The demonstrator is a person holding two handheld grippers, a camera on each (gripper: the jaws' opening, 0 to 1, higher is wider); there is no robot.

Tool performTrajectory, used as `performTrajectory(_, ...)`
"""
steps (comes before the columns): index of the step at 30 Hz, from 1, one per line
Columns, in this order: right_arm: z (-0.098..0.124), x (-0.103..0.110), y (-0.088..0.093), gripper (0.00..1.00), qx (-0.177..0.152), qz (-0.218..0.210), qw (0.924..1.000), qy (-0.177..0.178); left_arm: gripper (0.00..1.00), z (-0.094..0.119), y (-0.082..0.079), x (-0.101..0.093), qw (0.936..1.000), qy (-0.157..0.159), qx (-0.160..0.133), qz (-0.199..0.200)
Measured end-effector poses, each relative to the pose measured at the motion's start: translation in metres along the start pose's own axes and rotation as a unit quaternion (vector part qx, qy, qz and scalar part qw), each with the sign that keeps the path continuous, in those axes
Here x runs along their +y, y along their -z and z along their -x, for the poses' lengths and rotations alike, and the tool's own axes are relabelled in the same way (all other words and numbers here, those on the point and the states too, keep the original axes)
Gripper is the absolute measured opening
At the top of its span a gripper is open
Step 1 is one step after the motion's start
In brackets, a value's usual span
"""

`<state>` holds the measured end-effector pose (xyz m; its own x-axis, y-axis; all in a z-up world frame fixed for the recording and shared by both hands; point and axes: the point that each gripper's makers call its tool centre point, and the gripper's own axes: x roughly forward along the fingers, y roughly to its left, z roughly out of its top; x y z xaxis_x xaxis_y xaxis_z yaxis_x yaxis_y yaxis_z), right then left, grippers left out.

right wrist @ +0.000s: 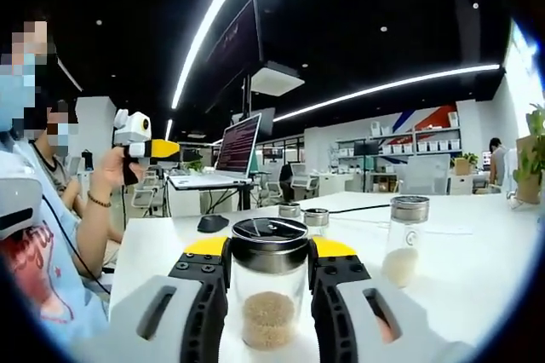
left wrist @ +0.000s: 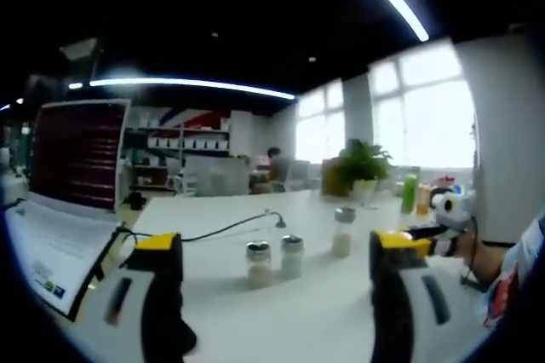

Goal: Rotate the seasoning bottle until the label or dispensing opening points toward the visible target arrow and the bottle remains upright within the marked orientation range

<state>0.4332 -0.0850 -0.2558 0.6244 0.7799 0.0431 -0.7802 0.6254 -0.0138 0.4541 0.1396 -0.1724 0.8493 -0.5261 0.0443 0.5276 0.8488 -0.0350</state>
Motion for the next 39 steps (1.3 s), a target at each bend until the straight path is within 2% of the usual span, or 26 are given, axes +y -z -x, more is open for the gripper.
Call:
performTrajectory(8,0.001,0.001,0.000,0.35,0.000,0.002,0.9997,0.023,0.96,0.001,0.000,0.001,1.0000,0.000,0.000,-0.008)
performTrajectory(13,0.000,0.002,0.000,0.35,0.015,0.004,0.9991,0.040,0.96,0.010,-0.006,0.005,0.9998,-0.011,-0.014,-0.002)
performTrajectory(16,0.000,0.001,0.001,0.35,0.016,0.001,0.9989,0.044,0.92,0.016,-0.004,0.007,0.9999,-0.003,-0.010,-0.006)
performTrajectory(19,0.001,0.002,0.002,0.35,0.017,0.001,0.9988,0.047,0.92,0.021,-0.007,0.017,0.9995,-0.022,-0.019,0.007)
performTrajectory(23,0.001,0.003,0.002,0.35,0.017,0.000,0.9981,0.060,0.92,0.024,-0.005,0.025,0.9989,-0.044,-0.017,0.008)
performTrajectory(27,0.002,0.004,0.003,0.35,0.011,0.004,0.9963,0.085,0.92,0.026,-0.006,0.024,0.9989,-0.045,-0.016,0.001)
performTrajectory(34,0.003,0.003,0.004,0.35,-0.011,0.000,0.9941,0.108,0.92,0.023,-0.001,0.025,0.9992,-0.040,-0.008,0.004)
performTrajectory(39,0.003,0.002,0.005,0.35,-0.016,-0.013,0.9927,0.119,0.91,0.027,-0.007,0.030,0.9983,-0.052,-0.022,0.014)
